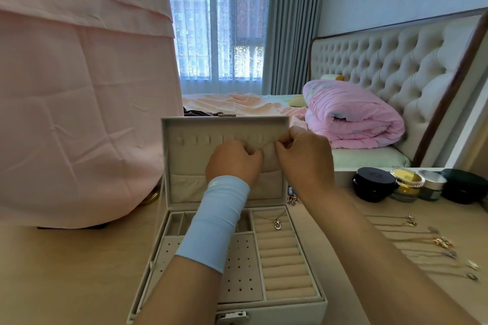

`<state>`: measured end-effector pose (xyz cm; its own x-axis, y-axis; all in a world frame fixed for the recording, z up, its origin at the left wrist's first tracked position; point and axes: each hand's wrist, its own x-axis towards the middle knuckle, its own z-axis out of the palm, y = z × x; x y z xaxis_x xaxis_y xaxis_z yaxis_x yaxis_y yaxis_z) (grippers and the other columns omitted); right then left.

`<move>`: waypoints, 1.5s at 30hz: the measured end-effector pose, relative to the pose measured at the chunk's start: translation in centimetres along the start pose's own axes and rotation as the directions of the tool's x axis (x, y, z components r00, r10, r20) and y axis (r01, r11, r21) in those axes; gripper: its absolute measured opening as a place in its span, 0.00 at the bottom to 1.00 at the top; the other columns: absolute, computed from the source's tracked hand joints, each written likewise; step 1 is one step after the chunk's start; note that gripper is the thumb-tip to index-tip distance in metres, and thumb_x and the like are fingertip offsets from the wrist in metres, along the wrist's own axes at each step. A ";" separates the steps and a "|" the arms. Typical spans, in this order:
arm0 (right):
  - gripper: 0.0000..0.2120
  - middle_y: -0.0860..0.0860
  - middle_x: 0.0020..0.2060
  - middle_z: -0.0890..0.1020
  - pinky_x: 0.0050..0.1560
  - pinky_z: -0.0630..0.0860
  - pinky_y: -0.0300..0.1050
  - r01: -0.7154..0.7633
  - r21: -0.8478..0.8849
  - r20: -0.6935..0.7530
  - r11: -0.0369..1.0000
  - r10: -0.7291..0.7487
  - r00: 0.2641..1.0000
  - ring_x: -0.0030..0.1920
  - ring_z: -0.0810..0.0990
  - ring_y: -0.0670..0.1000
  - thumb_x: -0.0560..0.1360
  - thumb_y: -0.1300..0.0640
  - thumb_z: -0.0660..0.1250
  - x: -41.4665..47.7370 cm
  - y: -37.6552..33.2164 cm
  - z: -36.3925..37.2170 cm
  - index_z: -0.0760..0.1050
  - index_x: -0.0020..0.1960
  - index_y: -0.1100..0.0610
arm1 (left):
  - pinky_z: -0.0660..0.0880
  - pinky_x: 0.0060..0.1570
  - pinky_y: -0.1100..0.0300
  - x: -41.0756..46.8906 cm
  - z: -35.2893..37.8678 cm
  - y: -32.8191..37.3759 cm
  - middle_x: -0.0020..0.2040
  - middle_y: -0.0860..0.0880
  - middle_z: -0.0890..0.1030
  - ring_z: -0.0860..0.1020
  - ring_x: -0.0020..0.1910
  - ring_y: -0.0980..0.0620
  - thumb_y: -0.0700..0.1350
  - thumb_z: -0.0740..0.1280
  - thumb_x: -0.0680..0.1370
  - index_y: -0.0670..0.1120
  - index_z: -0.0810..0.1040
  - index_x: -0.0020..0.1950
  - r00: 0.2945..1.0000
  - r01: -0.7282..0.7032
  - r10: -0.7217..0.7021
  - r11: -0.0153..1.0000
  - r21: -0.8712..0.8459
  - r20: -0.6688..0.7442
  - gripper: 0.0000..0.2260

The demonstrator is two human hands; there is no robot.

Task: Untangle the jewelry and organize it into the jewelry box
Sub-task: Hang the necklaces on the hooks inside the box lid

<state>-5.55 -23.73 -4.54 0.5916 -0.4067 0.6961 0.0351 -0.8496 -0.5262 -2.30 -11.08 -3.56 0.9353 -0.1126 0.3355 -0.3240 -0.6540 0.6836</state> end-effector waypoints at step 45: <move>0.11 0.62 0.41 0.85 0.27 0.70 0.40 -0.198 0.033 0.795 0.980 0.095 0.600 0.26 0.76 0.49 0.78 0.54 0.69 -2.2 0.4 -4.2 0.81 0.43 0.61 | 0.72 0.42 0.68 -2.5 -2.8 -0.1 0.39 0.58 0.80 0.76 0.38 0.64 0.46 0.67 0.79 0.50 0.84 0.52 0.892 -0.205 0.239 0.970 -0.127 0.385 0.06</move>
<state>-10.25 -24.60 -4.24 0.9981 -0.0575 -0.0207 -0.0566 -0.7409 -0.6692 -5.01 -8.58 -2.66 0.8112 -0.5445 0.2132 -0.5244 -0.5162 0.6772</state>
